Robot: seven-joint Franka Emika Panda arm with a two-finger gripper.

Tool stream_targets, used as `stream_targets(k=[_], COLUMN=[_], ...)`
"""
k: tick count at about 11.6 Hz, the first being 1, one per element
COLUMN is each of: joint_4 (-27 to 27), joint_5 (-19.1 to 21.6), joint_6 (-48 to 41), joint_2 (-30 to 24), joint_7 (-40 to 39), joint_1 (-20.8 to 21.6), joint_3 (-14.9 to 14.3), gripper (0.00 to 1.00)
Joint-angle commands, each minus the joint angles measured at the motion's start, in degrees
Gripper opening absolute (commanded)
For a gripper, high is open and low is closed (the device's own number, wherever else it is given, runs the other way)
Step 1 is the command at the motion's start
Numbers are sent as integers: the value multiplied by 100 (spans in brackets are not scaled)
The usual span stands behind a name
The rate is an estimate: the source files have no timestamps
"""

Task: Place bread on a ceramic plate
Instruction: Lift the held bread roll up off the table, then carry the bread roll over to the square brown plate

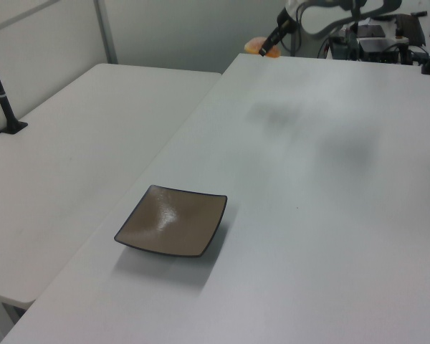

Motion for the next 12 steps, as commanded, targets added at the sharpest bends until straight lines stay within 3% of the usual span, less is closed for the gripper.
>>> stream_targets(k=[1,6,10,12], joint_4=[-460,-618,-592,-566], joint_5=[148,78,25,-185], joint_6=[-1255,-2911,-3027,-2966], joint_2=[-1090,-1716,-1787,-1708], joint_7=[430,1835,2635,3048], joint_1=[458,1450,2163,2602], joint_3=[-42,-24,-7,2], gripper=[47,47,47,47])
